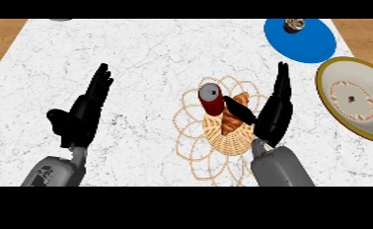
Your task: Pick the croissant from the placemat and place it in the bowl
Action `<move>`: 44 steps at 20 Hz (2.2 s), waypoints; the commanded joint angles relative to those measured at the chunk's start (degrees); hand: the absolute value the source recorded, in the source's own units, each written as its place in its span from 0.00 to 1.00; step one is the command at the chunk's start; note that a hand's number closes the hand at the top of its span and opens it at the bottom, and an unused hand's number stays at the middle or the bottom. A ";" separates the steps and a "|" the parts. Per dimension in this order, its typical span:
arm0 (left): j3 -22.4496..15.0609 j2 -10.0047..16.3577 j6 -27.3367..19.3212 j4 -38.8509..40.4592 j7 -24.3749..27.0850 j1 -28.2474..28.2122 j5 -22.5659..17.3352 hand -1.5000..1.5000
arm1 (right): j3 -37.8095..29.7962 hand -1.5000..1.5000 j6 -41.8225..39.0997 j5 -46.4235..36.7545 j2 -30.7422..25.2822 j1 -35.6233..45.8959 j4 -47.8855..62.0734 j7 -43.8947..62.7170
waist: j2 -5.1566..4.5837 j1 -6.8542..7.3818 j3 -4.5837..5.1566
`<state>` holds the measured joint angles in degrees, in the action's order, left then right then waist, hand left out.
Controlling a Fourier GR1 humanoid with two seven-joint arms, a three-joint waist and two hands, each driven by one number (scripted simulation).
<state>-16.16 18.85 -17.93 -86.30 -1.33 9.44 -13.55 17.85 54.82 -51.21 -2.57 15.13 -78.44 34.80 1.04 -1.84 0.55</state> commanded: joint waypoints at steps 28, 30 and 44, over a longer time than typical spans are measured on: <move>1.45 -3.24 3.16 0.62 1.73 -1.90 3.65 0.50 | 7.30 0.00 -24.31 -10.78 2.55 -2.13 -20.41 40.07 | -0.97 1.81 -0.53; 2.69 -3.83 3.63 1.73 0.04 1.56 3.23 0.50 | 8.77 0.00 -22.66 -11.75 2.55 -1.76 -20.51 41.18 | -0.99 1.73 -0.54; 3.78 -4.00 4.80 -0.46 0.48 -0.54 4.67 0.50 | 10.12 0.00 -9.04 -5.81 2.56 -1.69 -11.29 37.79 | -1.15 2.39 -0.55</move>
<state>-13.38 14.70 -13.89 -87.55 -2.30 8.87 -9.22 27.19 38.15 -58.45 -0.23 10.89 -93.62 63.79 0.01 0.38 -0.01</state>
